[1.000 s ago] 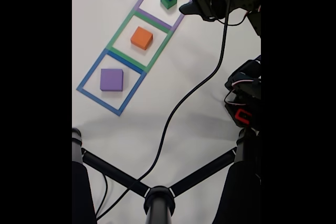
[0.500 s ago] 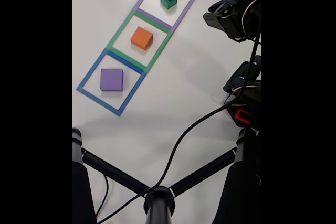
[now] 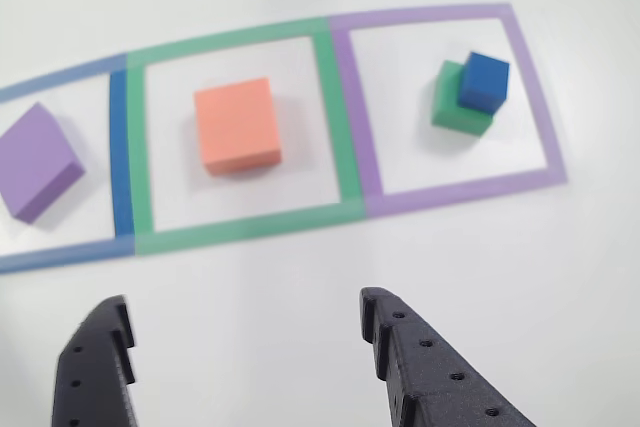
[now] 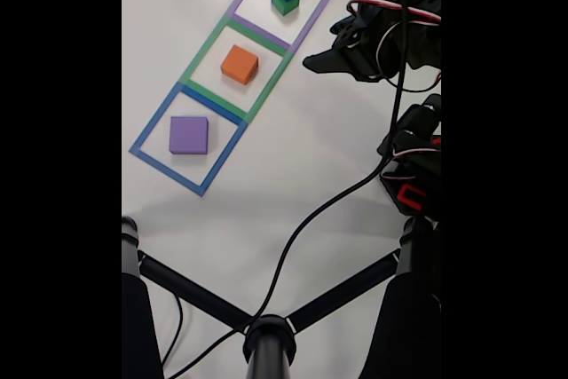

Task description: Tower of hanoi

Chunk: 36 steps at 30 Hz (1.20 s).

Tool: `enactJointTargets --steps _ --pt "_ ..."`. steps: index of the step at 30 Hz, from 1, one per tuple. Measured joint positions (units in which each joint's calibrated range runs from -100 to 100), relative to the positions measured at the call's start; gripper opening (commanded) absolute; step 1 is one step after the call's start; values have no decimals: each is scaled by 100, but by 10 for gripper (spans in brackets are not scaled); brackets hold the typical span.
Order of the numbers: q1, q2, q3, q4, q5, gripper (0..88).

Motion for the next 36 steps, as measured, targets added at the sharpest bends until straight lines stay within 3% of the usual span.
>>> enactJointTargets --steps 10,17,23,36 --pt "25 -160 2211 -2432 0 423" --pt "25 84 4003 -5104 0 432" --pt "-74 878 5231 -7737 -39 432" --pt "-172 3816 5587 -11348 -39 433"
